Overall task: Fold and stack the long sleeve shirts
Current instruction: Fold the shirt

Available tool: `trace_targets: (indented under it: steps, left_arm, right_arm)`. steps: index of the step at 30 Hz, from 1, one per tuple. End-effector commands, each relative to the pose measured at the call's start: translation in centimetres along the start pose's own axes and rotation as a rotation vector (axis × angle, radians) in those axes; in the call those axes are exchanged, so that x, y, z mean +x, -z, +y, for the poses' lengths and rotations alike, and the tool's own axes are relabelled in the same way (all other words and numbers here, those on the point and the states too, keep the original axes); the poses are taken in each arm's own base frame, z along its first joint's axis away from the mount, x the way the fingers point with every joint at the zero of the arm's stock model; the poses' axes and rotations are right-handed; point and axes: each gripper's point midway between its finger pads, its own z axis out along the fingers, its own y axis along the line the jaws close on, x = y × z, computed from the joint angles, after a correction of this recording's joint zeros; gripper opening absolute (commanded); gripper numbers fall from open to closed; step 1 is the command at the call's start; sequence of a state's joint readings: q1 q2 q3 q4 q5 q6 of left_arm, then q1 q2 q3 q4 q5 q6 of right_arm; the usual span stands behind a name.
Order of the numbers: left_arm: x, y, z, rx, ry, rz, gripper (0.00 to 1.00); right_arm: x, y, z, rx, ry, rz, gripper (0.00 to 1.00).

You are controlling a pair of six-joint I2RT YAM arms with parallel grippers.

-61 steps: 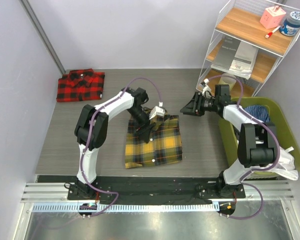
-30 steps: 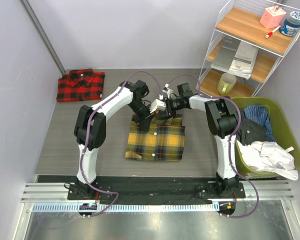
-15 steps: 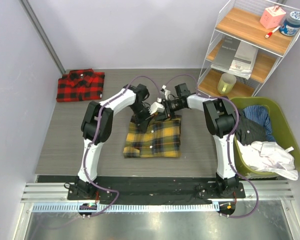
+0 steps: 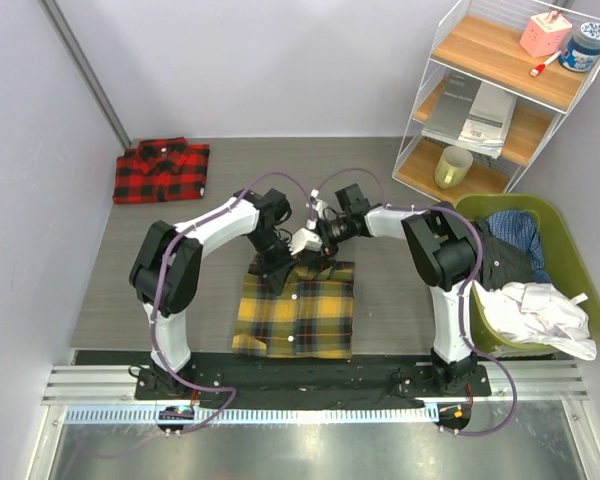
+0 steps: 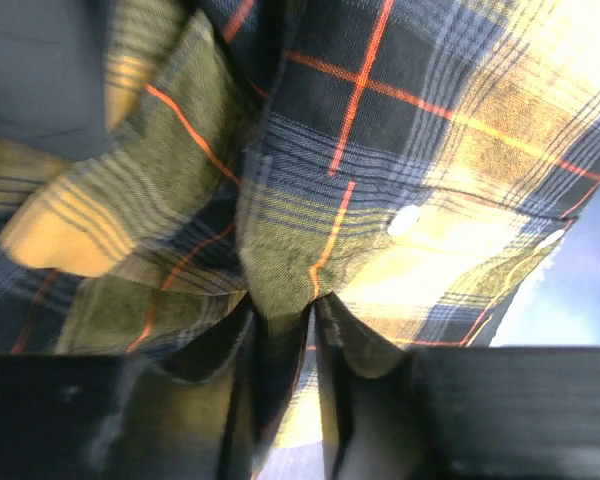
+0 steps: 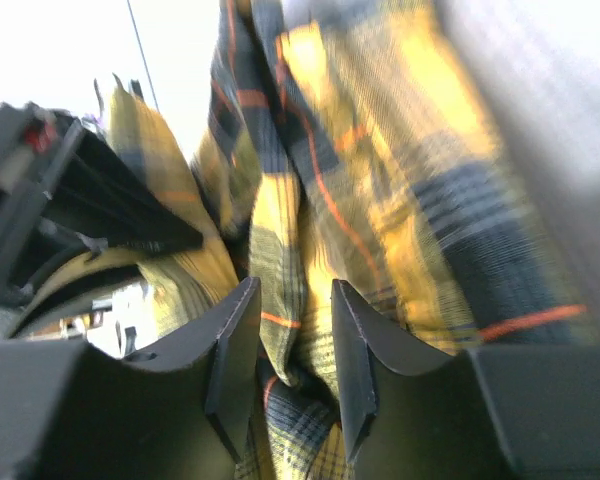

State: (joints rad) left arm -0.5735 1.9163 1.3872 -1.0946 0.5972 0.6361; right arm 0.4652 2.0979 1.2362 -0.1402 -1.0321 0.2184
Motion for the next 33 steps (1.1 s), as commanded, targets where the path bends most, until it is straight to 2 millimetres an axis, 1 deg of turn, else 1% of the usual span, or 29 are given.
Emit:
trace_targets:
  steps: [1,2,3,4,5,7,8,10,12,13,14,15,16,18,19,20,21,22,23,24,25,26,28,31,32,33]
  left_arm:
    - [-3.3,2.8,-0.8,-0.023,-0.049,-0.11,0.35]
    - [-3.5,2.7,-0.8,-0.019,-0.053,-0.114,0.43]
    - [-3.9,2.9,-0.9,-0.018,-0.063,-0.122,0.46]
    - [-4.0,2.8,-0.8,-0.015,-0.069,-0.125,0.49]
    - [-4.1,2.5,-0.7,-0.005,-0.068,-0.121,0.52]
    - [-4.3,2.3,-0.6,0.002,-0.077,-0.125,0.55]
    - [-4.2,2.0,-0.5,0.008,-0.08,-0.123,0.59]
    - [-4.2,1.6,-0.3,0.012,-0.089,-0.129,0.61]
    - [-3.9,1.0,-0.1,0.023,-0.098,-0.115,0.63]
    - [-3.8,0.8,-0.1,0.028,-0.1,-0.11,0.63]
    - [-3.6,0.7,0.1,0.029,-0.102,-0.104,0.63]
    - [-3.5,0.4,0.1,0.036,-0.1,-0.099,0.63]
    - [-3.4,0.2,0.2,0.036,-0.101,-0.094,0.62]
    - [-3.5,0.2,0.2,0.042,-0.101,-0.088,0.55]
    - [-3.6,0.2,0.1,0.049,-0.102,-0.087,0.47]
    - [-3.5,0.4,-0.1,0.058,-0.096,-0.079,0.43]
    - [-3.9,0.6,-0.1,0.057,-0.105,-0.085,0.4]
    - [-4.1,0.8,-0.2,0.06,-0.108,-0.087,0.3]
    - [-4.2,0.9,-0.4,0.065,-0.105,-0.088,0.26]
    - [-4.7,1.3,-0.3,0.056,-0.115,-0.098,0.21]
    - [-4.9,1.5,-0.3,0.052,-0.112,-0.101,0.11]
    - [-5.1,1.7,-0.2,0.044,-0.114,-0.1,0.07]
    - [-5.8,2.4,-0.1,0.029,-0.12,-0.105,0.0]
    - [-6.3,3.2,0.3,0.017,-0.126,-0.094,0.0]
    - [-6.2,3.0,0.5,0.022,-0.12,-0.081,0.0]
    - [-6.6,3.4,0.8,0.012,-0.128,-0.086,0.0]
  right_arm:
    - [-7.2,3.9,3.5,-0.006,0.127,-0.145,0.41]
    - [-7.3,4.1,3.3,0.0,0.123,-0.136,0.41]
    - [-8.0,4.2,3.2,0.006,0.143,-0.137,0.41]
    - [-8.0,4.3,2.8,0.018,0.149,-0.13,0.41]
    - [-7.5,4.2,2.2,0.031,0.166,-0.103,0.41]
    - [-7.8,4.0,1.6,0.04,0.179,-0.086,0.41]
    - [-7.9,3.9,1.3,0.042,0.191,-0.076,0.41]
    - [-7.7,3.5,0.4,0.046,0.187,-0.061,0.41]
    - [-7.9,3.1,0.0,0.046,0.186,-0.052,0.41]
    - [-7.5,2.8,-0.9,0.051,0.183,-0.036,0.41]
    - [-7.6,2.5,-1.0,0.051,0.196,-0.028,0.41]
    - [-7.3,2.4,-1.4,0.055,0.214,-0.016,0.4]
    - [-6.5,2.0,-2.1,0.057,0.198,0.012,0.4]
    - [-5.8,1.7,-2.7,0.068,0.2,0.036,0.39]
    - [-5.3,1.6,-3.0,0.071,0.213,0.055,0.39]
    - [-4.6,1.4,-3.5,0.08,0.209,0.074,0.38]
    - [-4.3,1.4,-3.8,0.086,0.219,0.084,0.38]
    - [-3.9,1.4,-3.9,0.09,0.228,0.1,0.37]
    - [-3.7,1.4,-4.3,0.094,0.231,0.105,0.36]
    - [-3.6,1.5,-4.5,0.104,0.233,0.108,0.36]
    - [-3.4,1.4,-4.5,0.105,0.231,0.116,0.36]
    - [-3.4,1.4,-4.7,0.106,0.24,0.117,0.36]
    - [-3.3,1.4,-4.6,0.104,0.24,0.121,0.35]
    - [-3.4,1.5,-4.5,0.101,0.247,0.12,0.35]
    - [-3.4,1.5,-4.5,0.099,0.25,0.121,0.36]
    - [-3.4,1.5,-4.4,0.099,0.25,0.121,0.36]
